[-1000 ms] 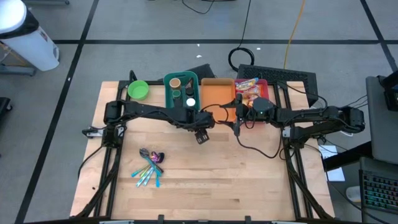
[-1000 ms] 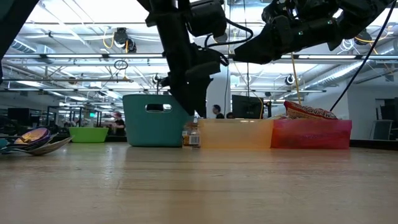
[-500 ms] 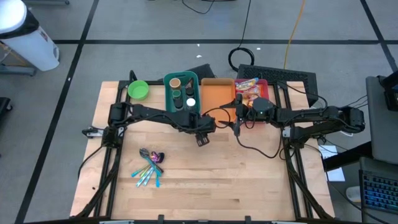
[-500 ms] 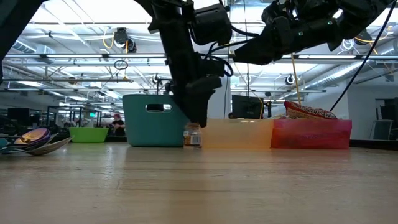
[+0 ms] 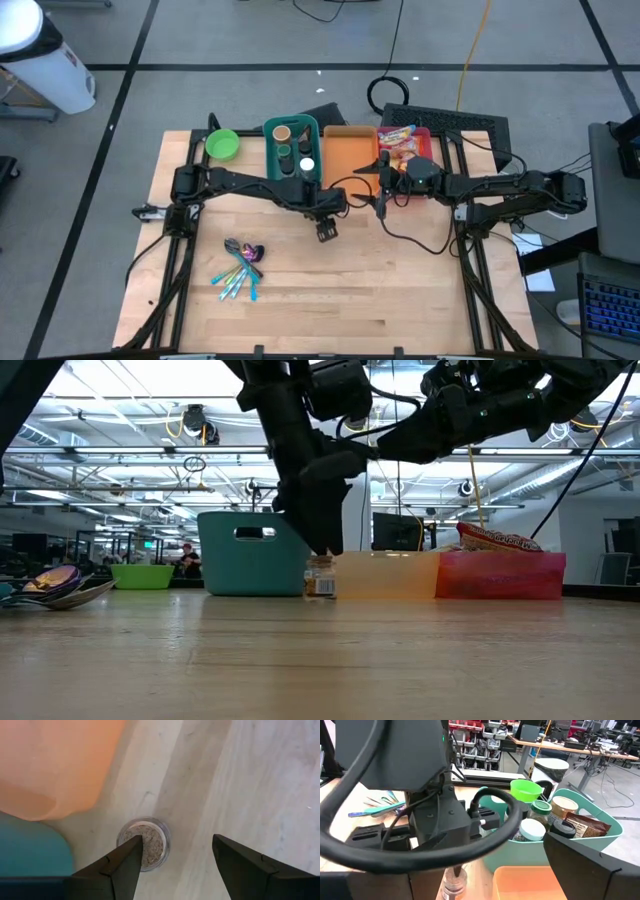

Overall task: Pick & Place Food Item
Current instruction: Put the brown seasoning bottle into the green bin

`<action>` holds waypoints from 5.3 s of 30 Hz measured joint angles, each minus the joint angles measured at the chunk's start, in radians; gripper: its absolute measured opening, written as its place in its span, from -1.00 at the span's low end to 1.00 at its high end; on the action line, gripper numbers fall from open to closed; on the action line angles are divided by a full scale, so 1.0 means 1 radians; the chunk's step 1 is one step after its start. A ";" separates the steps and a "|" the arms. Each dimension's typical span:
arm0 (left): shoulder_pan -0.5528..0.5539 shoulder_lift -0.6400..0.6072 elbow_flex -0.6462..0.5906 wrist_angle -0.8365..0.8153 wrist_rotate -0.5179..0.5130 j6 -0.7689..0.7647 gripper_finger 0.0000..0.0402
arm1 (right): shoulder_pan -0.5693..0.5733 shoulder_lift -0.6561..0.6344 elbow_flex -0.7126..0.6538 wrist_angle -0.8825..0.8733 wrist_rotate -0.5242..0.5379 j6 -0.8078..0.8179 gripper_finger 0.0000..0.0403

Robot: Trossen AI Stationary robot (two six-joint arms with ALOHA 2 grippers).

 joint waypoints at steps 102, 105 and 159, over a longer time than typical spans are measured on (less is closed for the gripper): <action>0.008 -0.008 -0.004 -0.102 0.037 -0.069 -0.18 | 0.000 0.000 0.002 0.004 0.000 0.005 0.58; 0.008 -0.032 -0.006 -0.127 0.043 -0.070 -0.18 | 0.000 0.000 0.002 0.004 0.000 0.005 0.58; 0.536 -0.499 -0.395 0.029 0.075 0.173 -0.18 | -0.035 0.000 0.002 -0.022 0.027 -0.019 0.58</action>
